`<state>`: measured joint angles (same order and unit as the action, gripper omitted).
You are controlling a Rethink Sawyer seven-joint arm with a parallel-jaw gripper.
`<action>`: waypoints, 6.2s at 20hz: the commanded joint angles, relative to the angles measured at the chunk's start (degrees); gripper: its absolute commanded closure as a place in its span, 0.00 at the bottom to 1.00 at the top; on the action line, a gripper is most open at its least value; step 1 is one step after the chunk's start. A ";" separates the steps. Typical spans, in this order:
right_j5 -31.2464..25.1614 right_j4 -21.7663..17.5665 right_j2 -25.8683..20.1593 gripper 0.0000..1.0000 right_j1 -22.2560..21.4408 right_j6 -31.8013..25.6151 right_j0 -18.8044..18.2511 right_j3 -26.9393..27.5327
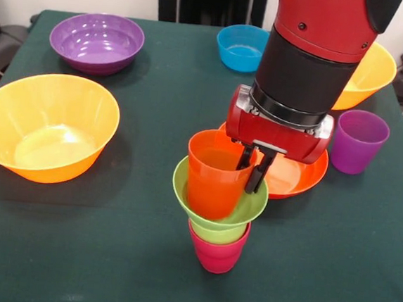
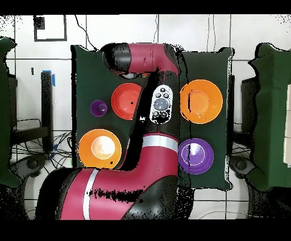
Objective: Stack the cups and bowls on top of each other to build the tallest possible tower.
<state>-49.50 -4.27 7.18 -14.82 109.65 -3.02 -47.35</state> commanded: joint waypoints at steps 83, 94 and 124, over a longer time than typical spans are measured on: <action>2.90 15.20 -0.82 0.00 -10.51 18.17 8.44 -25.46; 11.66 16.03 -0.99 0.00 -9.92 21.05 9.18 -31.34; 13.71 21.56 3.70 0.00 -6.09 31.09 15.68 -29.12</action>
<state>-37.66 16.11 13.33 -25.46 128.07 11.91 -73.92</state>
